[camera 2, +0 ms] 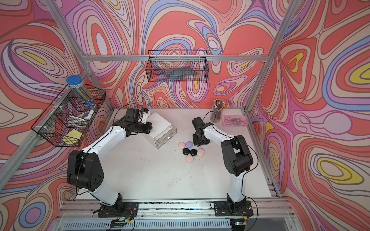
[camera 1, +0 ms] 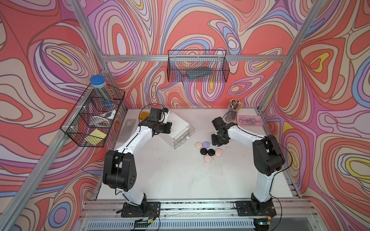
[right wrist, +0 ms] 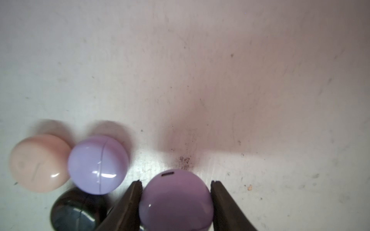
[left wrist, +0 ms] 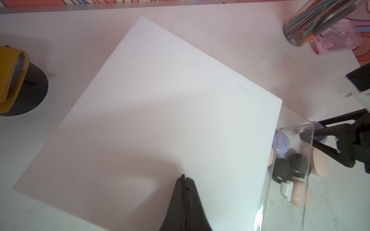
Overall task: Put the bluetooth earphones in the drawer according to color
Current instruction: Pick up the Bluetooth earphone from the center of the board, then place the bluetooth earphone in the drawer.
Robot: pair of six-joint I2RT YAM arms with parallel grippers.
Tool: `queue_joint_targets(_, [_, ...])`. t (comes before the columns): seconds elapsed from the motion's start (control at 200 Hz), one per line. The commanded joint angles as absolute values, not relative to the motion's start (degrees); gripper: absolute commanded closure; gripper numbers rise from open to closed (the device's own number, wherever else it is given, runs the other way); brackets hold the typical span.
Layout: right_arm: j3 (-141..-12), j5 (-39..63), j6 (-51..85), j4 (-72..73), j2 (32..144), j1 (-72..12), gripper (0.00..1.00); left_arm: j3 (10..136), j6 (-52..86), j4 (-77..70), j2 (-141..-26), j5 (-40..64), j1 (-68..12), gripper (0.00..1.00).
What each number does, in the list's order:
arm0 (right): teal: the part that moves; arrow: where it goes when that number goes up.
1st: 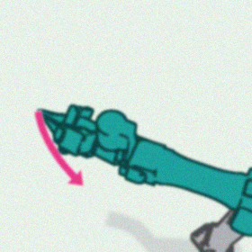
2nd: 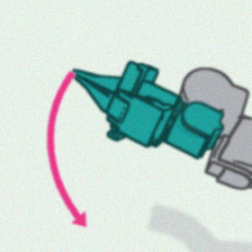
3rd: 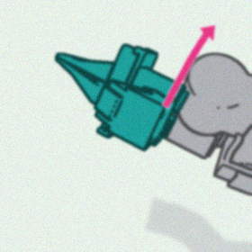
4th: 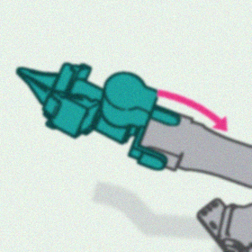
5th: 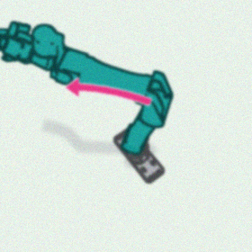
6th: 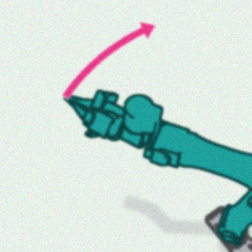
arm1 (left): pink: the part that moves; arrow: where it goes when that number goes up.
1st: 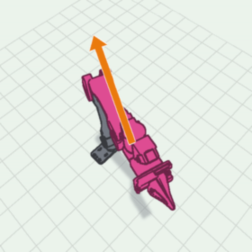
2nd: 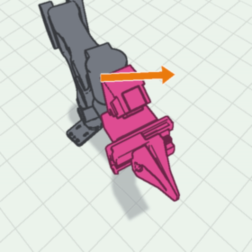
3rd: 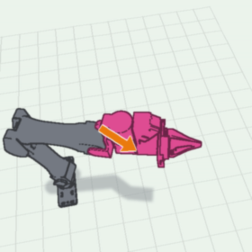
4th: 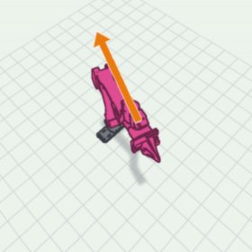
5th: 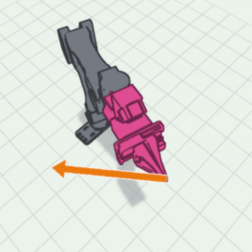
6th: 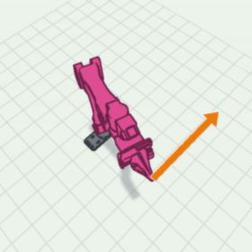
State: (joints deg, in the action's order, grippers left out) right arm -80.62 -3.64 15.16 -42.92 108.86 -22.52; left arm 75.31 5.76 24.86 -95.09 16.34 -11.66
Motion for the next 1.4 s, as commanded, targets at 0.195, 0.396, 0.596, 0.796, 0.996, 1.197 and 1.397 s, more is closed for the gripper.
queue_joint_targets(0.195, [-95.86,-1.84,9.53,-48.38,104.79,-27.04,0.60,75.12,5.01,31.02,-97.54,15.99,-12.13,1.00])
queue_joint_targets(0.396, [-104.57,1.04,8.61,-49.46,108.03,-31.98,0.60,75.15,5.03,31.18,-97.44,15.93,-12.13,1.00])
queue_joint_targets(0.596, [-107.76,3.97,8.74,-48.25,110.72,-35.26,0.60,75.24,5.01,31.20,-97.42,16.02,-12.22,1.00])
queue_joint_targets(0.796, [-107.01,6.36,9.20,-45.73,112.44,-37.08,0.60,75.24,5.05,31.20,-97.55,16.07,-12.22,1.00])
queue_joint_targets(0.996, [-108.48,8.46,10.01,-43.69,114.60,-38.29,0.60,75.23,5.01,31.26,-97.73,16.08,-12.22,1.00])
queue_joint_targets(1.197, [-109.80,8.88,10.11,-43.22,117.54,-39.20,0.60,75.32,4.92,31.37,-97.81,16.05,-12.22,1.00])
queue_joint_targets(1.397, [-108.98,8.91,10.62,-41.27,118.44,-39.37,0.60,75.32,4.89,31.46,-97.72,15.92,-12.22,1.00])
